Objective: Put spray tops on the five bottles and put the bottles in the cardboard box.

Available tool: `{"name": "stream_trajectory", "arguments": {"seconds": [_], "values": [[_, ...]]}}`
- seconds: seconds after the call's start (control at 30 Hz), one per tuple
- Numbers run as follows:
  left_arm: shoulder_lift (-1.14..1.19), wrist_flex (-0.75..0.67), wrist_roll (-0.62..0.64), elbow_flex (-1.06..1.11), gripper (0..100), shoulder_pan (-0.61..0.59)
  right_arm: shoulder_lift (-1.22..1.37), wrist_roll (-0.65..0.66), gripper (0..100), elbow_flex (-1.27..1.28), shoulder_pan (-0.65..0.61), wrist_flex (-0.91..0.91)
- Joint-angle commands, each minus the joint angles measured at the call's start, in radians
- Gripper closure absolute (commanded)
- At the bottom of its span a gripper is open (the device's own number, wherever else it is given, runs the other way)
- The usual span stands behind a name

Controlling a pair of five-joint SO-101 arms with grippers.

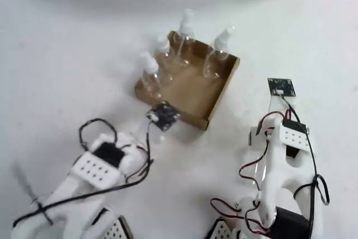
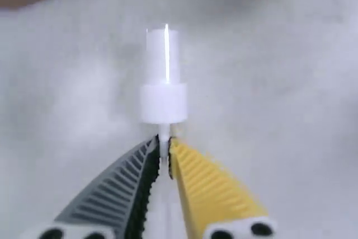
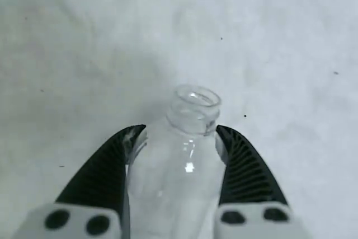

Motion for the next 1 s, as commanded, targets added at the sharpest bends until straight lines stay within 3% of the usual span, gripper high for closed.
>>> {"name": "stream_trajectory", "arguments": {"seconds": [0.0,0.17,0.23,0.57,0.97], "values": [[-0.139,0.098,-0.005,0.005,86,-0.076,-0.033,0.012,98.3,-0.002,0.007,-0.016],[-0.140,0.098,0.000,0.046,61,-0.125,-0.033,0.012,98.3,0.000,0.008,-0.016],[-0.145,0.103,0.002,0.051,57,-0.143,-0.033,0.012,98.3,0.000,0.008,-0.016],[-0.102,0.100,-0.008,-0.112,66,-0.114,-0.033,0.012,98.3,0.000,0.010,-0.016],[0.403,-0.084,0.000,-0.281,66,-0.067,-0.033,0.012,98.3,0.000,0.010,-0.016]]}}
